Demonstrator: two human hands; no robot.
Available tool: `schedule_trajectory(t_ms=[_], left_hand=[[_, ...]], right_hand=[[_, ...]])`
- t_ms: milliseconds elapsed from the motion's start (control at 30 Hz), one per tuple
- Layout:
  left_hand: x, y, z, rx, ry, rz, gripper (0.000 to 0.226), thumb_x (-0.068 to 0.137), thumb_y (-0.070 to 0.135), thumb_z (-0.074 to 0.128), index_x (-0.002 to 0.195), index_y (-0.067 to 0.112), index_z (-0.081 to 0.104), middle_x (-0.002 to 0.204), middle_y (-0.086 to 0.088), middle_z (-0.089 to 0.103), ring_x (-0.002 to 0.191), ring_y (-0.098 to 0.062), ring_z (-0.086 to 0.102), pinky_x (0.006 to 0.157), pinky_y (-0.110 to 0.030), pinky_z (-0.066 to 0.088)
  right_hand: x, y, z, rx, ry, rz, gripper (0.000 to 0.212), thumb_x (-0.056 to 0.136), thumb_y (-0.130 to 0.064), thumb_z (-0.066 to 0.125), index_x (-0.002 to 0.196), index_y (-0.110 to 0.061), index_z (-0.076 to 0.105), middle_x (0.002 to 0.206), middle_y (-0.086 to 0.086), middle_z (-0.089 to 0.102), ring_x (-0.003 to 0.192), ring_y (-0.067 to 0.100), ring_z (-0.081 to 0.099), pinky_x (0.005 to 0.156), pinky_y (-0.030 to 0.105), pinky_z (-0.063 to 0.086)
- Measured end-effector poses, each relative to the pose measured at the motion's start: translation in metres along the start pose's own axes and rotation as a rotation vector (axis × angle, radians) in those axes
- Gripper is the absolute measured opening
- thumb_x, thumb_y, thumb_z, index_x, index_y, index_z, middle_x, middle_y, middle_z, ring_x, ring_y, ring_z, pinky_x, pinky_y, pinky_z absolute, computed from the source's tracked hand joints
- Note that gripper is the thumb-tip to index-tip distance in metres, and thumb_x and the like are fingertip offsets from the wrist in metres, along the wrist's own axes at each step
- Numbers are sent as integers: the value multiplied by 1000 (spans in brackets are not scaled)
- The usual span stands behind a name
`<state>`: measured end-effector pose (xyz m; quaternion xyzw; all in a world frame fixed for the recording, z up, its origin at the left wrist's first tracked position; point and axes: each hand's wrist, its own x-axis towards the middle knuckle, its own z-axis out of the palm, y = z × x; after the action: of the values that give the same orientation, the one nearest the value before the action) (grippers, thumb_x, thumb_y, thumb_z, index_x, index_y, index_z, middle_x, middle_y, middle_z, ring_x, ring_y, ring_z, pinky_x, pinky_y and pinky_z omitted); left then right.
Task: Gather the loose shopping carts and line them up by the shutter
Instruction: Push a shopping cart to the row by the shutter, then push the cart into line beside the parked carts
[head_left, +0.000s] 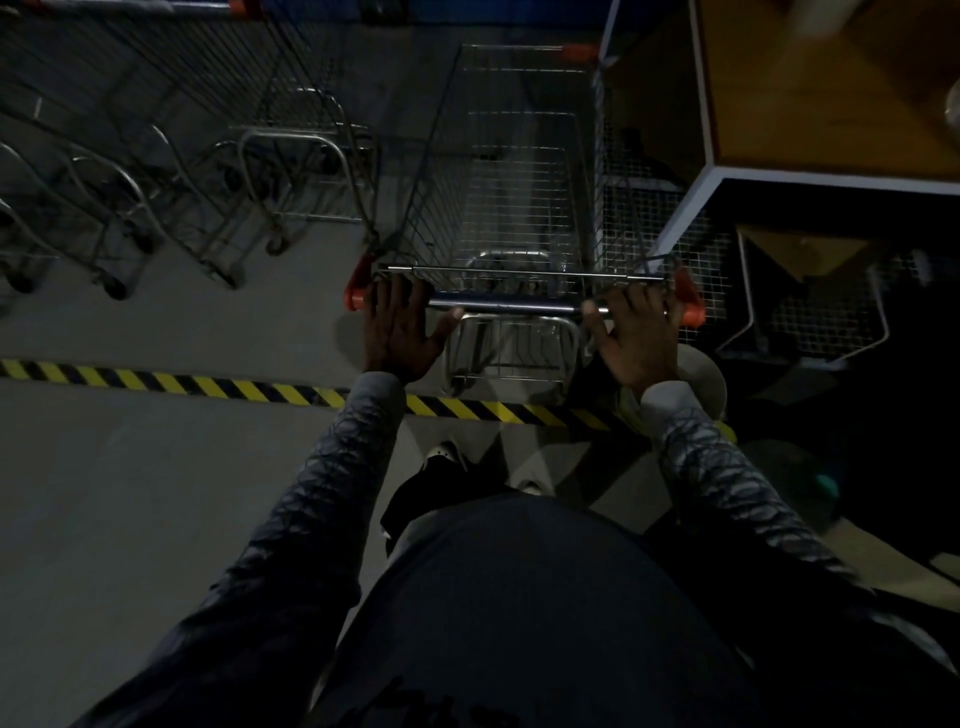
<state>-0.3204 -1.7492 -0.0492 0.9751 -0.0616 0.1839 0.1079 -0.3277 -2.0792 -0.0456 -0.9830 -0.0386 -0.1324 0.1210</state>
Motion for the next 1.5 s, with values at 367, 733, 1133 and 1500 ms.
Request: schedule_trajectory(t_ms=[367, 733, 1133, 1500], left_hand=[[-4, -46, -18, -144, 18, -20, 29, 103, 36, 51, 126, 20, 61, 143, -6, 49, 136, -29, 42, 116, -52, 20], [-12, -237, -55, -194, 66, -273, 38, 105, 38, 48, 130, 11, 60, 127, -13, 59, 118, -35, 50, 96, -42, 39], [69, -478, -82, -242, -129, -450, 55, 89, 45, 59, 127, 6, 62, 122, -19, 60, 116, -39, 47, 95, -47, 41], [242, -598, -44, -232, -198, -271, 56, 81, 47, 58, 121, 8, 67, 115, -20, 63, 111, -41, 52, 95, -43, 38]], right_hand=[[45, -101, 3, 75, -41, -77, 58, 103, -62, 26, 102, -23, 69, 109, 2, 69, 110, 29, 60, 97, 46, 35], [135, -297, 52, 376, -47, -190, 52, 105, -56, 29, 100, -19, 66, 101, 4, 66, 102, 29, 59, 89, 45, 46], [210, -466, 123, 428, -258, -26, 58, 103, -59, 27, 95, -15, 64, 97, 12, 63, 104, 35, 56, 95, 42, 41], [359, -555, 238, 534, -422, 77, 46, 103, -61, 32, 80, -26, 52, 97, 12, 67, 108, 37, 61, 100, 45, 45]])
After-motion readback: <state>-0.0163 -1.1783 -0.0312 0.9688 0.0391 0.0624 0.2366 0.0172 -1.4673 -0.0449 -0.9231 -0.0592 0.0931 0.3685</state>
